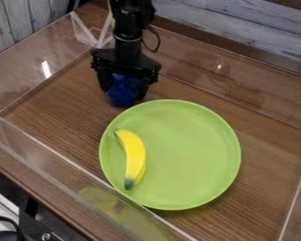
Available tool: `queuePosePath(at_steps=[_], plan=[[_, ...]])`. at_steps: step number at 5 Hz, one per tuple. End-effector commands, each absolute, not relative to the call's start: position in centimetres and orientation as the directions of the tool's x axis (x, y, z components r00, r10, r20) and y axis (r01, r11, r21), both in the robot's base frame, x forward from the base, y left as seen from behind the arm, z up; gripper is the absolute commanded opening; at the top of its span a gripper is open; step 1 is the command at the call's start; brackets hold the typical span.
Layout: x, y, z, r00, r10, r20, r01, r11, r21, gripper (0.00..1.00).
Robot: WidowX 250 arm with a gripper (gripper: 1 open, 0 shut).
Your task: Put the blue object in the green plate
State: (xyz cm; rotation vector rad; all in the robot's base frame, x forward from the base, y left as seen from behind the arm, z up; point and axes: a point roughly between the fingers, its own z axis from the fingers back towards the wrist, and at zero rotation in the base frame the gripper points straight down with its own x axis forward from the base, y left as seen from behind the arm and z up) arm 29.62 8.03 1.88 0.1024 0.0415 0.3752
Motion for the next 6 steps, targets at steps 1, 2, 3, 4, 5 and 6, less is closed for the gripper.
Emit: queuePosePath(at_steps=[1,2,3,4,5,6], plan=[[28.27,7.54,1.38,0.93,0.361,-0.074,-0.351,0.929,0.12,1.0],[28.13,7.71,1.51,0.93,0.36,-0.079,-0.349,0.929,0.125,1.0],[28.03,7.8,1.64,0.931,0.357,-0.084,-0.345,0.93,0.128,1.0],[27.96,7.85,1.82,0.932,0.351,-0.087,-0.339,0.932,0.13,1.0],[27.9,7.89,1.98,0.934,0.345,-0.091,-0.332,0.934,0.131,1.0],[27.85,7.89,2.17,0.936,0.339,-0.095,-0.326,0.936,0.132,1.0]])
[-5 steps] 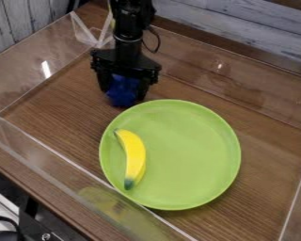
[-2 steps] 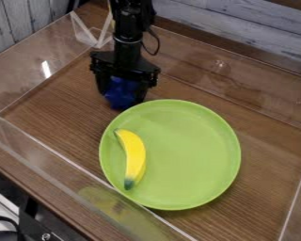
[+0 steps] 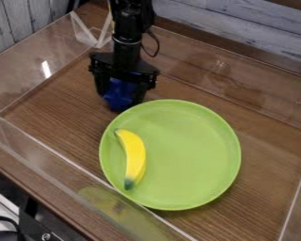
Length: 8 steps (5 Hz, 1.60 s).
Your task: Put the blue object in the green plate
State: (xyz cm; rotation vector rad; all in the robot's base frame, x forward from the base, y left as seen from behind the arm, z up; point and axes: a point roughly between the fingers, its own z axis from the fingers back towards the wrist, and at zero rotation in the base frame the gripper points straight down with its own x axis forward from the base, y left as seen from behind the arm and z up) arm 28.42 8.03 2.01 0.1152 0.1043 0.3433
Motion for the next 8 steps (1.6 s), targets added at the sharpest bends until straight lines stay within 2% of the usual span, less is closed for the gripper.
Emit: queuePosePath(at_steps=[1,2,3,8], plan=[[27.8,7.9,2.4,0.938,0.332,-0.098,-0.319,0.939,0.131,1.0],[27.8,7.8,2.7,0.941,0.324,-0.101,-0.311,0.942,0.128,1.0],[27.8,7.6,3.0,0.944,0.313,-0.103,-0.3,0.946,0.123,0.0],[28.0,7.1,4.9,0.961,0.254,-0.105,-0.24,0.962,0.132,0.0]])
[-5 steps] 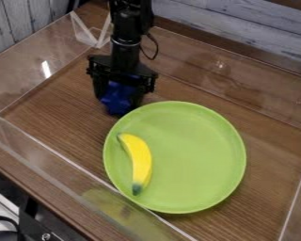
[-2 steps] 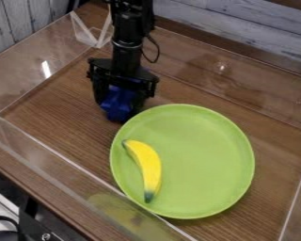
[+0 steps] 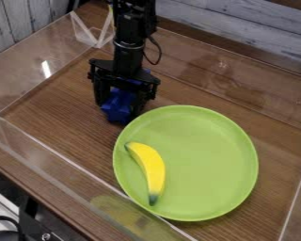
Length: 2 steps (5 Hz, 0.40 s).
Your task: Put the blue object in the green plate
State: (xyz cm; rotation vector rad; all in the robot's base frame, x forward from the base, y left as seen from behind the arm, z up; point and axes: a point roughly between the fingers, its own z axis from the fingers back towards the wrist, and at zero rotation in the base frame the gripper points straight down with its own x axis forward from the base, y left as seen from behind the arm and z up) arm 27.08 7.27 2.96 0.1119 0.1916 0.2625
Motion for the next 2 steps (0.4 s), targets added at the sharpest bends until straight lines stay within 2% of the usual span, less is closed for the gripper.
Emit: queuePosePath(at_steps=[1,2], plan=[[28.03,7.03,5.22,0.964,0.243,-0.105,-0.228,0.964,0.135,0.0],[28.08,6.98,5.57,0.967,0.23,-0.105,-0.215,0.967,0.14,0.0]])
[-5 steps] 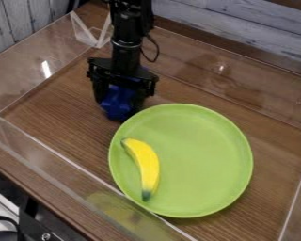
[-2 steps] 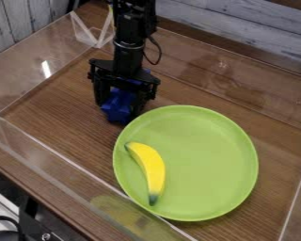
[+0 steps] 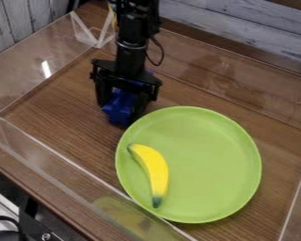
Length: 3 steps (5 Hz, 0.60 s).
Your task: Put the blue object in the green plate
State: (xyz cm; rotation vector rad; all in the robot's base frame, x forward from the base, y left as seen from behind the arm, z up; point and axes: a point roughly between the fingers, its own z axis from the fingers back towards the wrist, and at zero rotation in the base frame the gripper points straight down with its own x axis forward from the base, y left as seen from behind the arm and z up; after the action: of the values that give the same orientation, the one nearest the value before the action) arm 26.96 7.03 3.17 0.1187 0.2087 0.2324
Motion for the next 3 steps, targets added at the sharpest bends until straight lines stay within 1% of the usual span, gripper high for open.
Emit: queuePosePath(at_steps=[1,3], plan=[[28.16,6.93,5.96,0.97,0.218,-0.104,-0.202,0.969,0.144,0.0],[28.3,6.85,6.5,0.975,0.195,-0.104,-0.178,0.973,0.15,0.0]])
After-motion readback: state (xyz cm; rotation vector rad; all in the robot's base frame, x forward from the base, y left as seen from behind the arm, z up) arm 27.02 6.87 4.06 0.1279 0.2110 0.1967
